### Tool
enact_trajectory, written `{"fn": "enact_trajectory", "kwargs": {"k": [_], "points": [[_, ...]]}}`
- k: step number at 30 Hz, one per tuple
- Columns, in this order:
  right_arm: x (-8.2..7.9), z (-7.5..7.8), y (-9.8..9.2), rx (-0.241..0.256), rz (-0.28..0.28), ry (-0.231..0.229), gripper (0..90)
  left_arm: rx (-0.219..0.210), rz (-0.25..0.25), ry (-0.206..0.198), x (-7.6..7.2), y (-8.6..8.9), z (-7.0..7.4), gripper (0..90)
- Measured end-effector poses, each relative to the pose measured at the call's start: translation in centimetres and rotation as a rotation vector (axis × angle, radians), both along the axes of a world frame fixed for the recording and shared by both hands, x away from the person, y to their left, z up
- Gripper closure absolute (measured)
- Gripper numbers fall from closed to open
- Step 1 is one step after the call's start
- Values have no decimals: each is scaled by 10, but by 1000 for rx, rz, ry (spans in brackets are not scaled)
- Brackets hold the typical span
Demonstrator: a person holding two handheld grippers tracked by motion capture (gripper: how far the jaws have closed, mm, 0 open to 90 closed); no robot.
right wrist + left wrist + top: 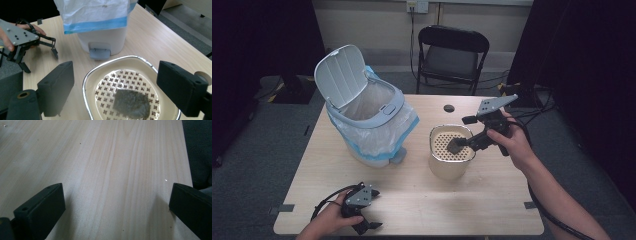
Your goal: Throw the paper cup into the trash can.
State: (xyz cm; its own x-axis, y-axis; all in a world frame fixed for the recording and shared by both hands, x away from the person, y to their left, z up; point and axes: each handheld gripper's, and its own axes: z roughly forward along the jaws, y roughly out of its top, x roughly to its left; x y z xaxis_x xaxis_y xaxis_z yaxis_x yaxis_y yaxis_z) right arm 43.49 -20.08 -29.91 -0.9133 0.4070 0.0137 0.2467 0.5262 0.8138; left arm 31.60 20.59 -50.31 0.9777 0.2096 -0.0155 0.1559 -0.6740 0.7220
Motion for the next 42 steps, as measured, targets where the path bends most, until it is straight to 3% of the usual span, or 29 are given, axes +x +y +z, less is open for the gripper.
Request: {"fn": "enact_trajectory", "kwargs": {"k": [42], "points": [[-42,-47,-61,-31,-69,30,144,1,-1,0,0,0,0,0]]}}
